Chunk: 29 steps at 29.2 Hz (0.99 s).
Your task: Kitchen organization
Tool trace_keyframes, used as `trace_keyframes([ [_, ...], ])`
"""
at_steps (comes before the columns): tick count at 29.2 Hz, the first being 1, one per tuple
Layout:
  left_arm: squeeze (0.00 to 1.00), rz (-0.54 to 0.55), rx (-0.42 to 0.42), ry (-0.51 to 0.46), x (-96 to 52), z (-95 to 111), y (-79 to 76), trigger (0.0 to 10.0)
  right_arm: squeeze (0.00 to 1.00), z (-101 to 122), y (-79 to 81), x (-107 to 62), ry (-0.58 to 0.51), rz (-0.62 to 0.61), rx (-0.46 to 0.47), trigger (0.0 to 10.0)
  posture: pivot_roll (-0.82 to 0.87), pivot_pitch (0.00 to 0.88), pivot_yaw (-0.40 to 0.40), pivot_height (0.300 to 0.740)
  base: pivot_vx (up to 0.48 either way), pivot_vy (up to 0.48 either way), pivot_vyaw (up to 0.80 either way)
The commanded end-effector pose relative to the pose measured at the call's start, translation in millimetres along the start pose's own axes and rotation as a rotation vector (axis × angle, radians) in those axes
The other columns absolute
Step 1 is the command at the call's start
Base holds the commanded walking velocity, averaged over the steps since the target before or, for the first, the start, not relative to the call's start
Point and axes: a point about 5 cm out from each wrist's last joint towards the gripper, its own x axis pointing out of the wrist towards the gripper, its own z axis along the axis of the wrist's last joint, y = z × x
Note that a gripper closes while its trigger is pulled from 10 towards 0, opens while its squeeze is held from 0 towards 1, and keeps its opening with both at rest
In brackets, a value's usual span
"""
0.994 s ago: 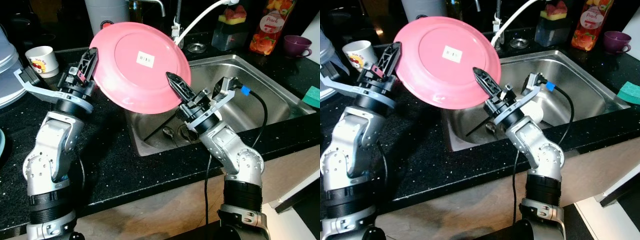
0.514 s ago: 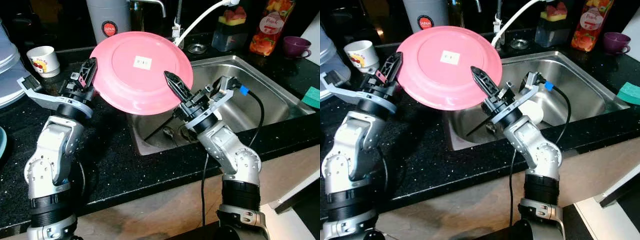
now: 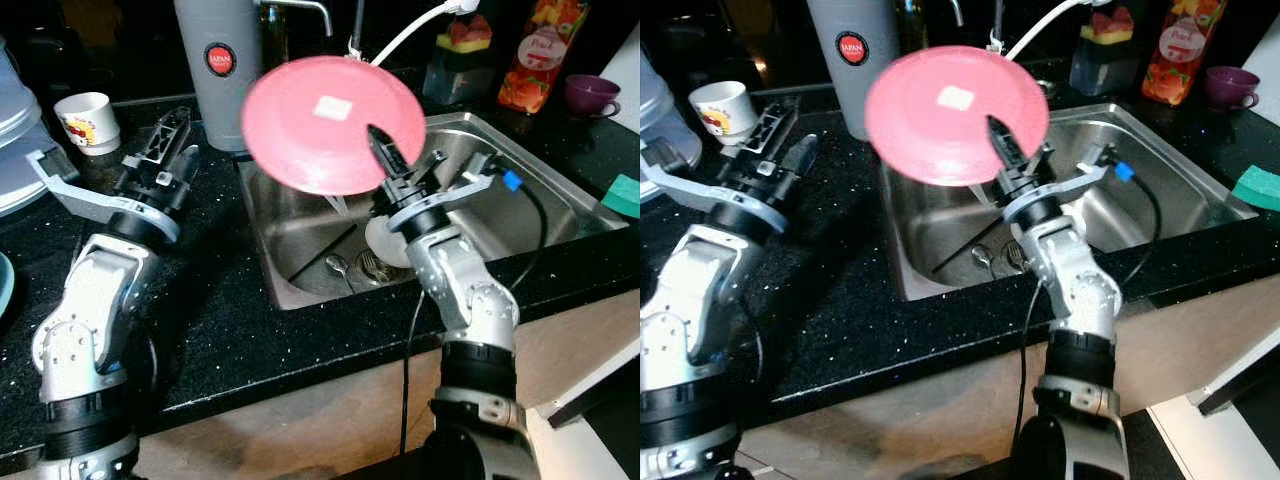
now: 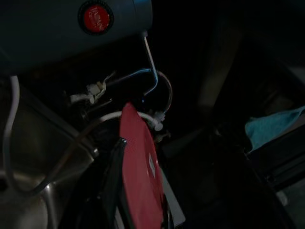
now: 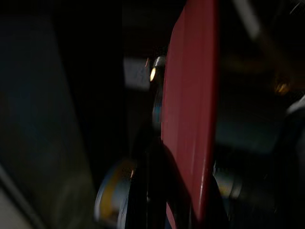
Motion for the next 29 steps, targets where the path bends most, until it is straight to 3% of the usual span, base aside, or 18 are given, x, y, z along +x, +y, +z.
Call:
trace_keyframes([
  [1, 0.0, 0.0, 0.044, 0.03, -3.4, -2, -0.9, 10.0, 0.0, 16, -4.2, 1.5, -0.111, -0.046, -0.045, 0.0, 0.0, 0.11, 0.032, 0.74, 0.0, 0.0, 0.0],
  [3, 0.0, 0.031, 0.088, 0.053, -5.3, -4, 2.3, 10.0, 0.0, 32, -2.8, 1.7, -0.206, -0.073, -0.154, 0.0, 0.0, 0.11, 0.032, 0.74, 0.0, 0.0, 0.0],
  [4, 0.0, 0.031, 0.088, 0.053, -5.3, -4, 2.3, 10.0, 0.0, 32, -2.8, 1.7, -0.206, -0.073, -0.154, 0.0, 0.0, 0.11, 0.032, 0.74, 0.0, 0.0, 0.0],
  [7, 0.0, 0.08, 0.215, 0.1, -5.2, -9, 9.2, 10.0, 0.0, 31, 8.8, 6.1, -0.182, -0.048, -0.458, 0.0, 0.0, 0.113, 0.032, 0.74, 0.0, 0.0, 0.0],
  [9, 0.0, 0.095, 0.42, 0.179, -0.2, -18, 11.5, 10.0, 0.0, 15, 16.9, 11.3, -0.09, 0.014, -0.704, 0.0, 0.0, 0.113, 0.032, 0.74, 0.0, 0.0, 0.0],
  [10, 0.0, 0.095, 0.42, 0.179, -0.2, -18, 11.5, 10.0, 0.0, 15, 16.9, 11.3, -0.09, 0.014, -0.704, 0.0, 0.0, 0.113, 0.032, 0.74, 0.0, 0.0, 0.0],
  [11, 0.0, 0.097, 0.504, 0.22, 1.6, -22, 12.4, 10.0, 0.0, 7, 19.1, 13.0, -0.052, 0.041, -0.793, 0.0, 0.0, 0.119, 0.033, 0.74, 0.0, 0.0, 0.0],
  [12, 0.0, 0.098, 0.65, 0.302, 3.4, -29, 14.3, 10.0, 0.0, -4, 20.1, 14.4, 0.008, 0.076, -0.896, 0.0, 0.0, 0.121, 0.033, 0.74, 0.0, 0.0, 0.0],
  [14, 0.0, 0.093, 0.903, 0.433, 3.8, -40, 19.5, 10.0, 0.0, -19, 18.0, 15.7, 0.084, 0.121, -1.017, 0.0, 0.0, 0.124, 0.032, 0.74, 0.0, 0.0, 0.0],
  [15, 0.0, 0.084, 1.098, 0.513, 3.9, -45, 24.7, 10.0, 0.0, -30, 14.6, 15.6, 0.141, 0.152, -1.101, 0.0, 0.0, 0.126, 0.031, 0.74, 0.0, 0.0, 0.0],
  [17, 0.0, 0.083, 1.147, 0.531, 3.9, -45, 26.1, 10.0, 0.0, -33, 13.2, 15.6, 0.154, 0.16, -1.125, 0.0, 0.0, 0.126, 0.031, 0.74, 0.0, 0.0, 0.0],
  [19, 0.0, 0.088, 1.25, 0.546, 6.0, -44, 28.7, 10.0, 0.0, -44, 8.0, 14.3, 0.221, 0.199, -1.249, 1.7, 0.01, 0.129, 0.031, 0.74, 0.0, 0.0, 0.0],
  [20, 0.0, 0.088, 1.25, 0.546, 6.0, -44, 28.7, 10.0, 0.0, -44, 8.0, 14.3, 0.221, 0.199, -1.249, 1.7, 0.01, 0.129, 0.031, 0.74, 0.0, 0.0, 0.0],
  [22, 0.0, 0.075, 1.345, 0.577, 4.7, -42, 31.9, 10.0, 0.0, -50, 2.1, 11.6, 0.3, 0.229, -1.386, 2.9, 0.0, 0.131, 0.032, 0.74, 0.0, 0.0, 0.0],
  [24, 0.0, 0.064, 1.388, 0.593, 3.9, -42, 33.5, 10.0, 0.0, -52, -0.9, 10.1, 0.334, 0.24, -1.443, 2.9, 0.0, 0.131, 0.032, 0.74, 0.0, 0.0, 0.0],
  [25, 0.0, 0.055, 1.42, 0.606, 2.9, -41, 34.7, 10.0, 0.0, -54, -5.8, 7.7, 0.386, 0.25, -1.517, 4.4, 0.0, 0.131, 0.032, 0.74, 0.0, 0.0, 0.0],
  [26, 0.0, 0.051, 1.441, 0.613, 2.3, -40, 35.4, 10.0, 0.0, -56, -11.3, 5.1, 0.441, 0.252, -1.567, 10.0, 0.0, 0.133, 0.032, 0.74, 0.0, 0.0, 0.0],
  [29, 0.0, 0.042, 1.486, 0.627, 1.6, -38, 36.7, 10.0, 0.0, -57, -23.5, -0.7, 0.552, 0.238, -1.648, 10.0, 0.0, 0.134, 0.032, 0.74, 0.0, 0.0, 0.0],
])
